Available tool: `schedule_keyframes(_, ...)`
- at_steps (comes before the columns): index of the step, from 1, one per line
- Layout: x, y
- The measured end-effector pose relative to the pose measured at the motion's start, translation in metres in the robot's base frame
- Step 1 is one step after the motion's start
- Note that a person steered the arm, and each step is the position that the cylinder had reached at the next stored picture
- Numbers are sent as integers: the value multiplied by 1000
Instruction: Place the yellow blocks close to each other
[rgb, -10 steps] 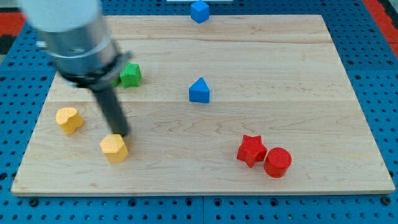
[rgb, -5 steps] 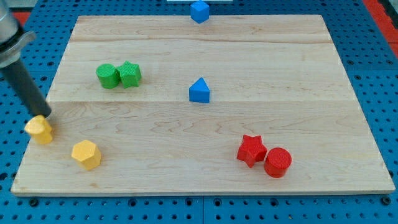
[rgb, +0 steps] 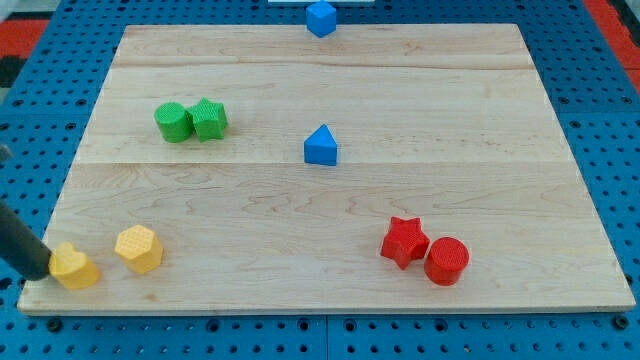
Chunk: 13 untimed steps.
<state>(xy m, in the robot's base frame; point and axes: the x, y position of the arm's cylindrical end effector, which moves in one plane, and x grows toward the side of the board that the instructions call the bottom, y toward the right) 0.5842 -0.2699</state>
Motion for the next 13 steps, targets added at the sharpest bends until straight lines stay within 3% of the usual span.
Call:
schedule_keyframes(1, -4, 37)
schedule_keyframes(3, -54, 164)
schedule_keyframes(4, -52, 232)
schedule_keyframes(5, -48, 180)
schedule_keyframes(6, -48, 57)
schedule_keyframes(7, -16, 64)
schedule_keyframes(8, 18, 107)
schedule_keyframes(10, 8, 166)
schedule_keyframes(11, 33, 142)
schedule_keyframes(12, 2, 121)
schedule_keyframes(13, -37, 183)
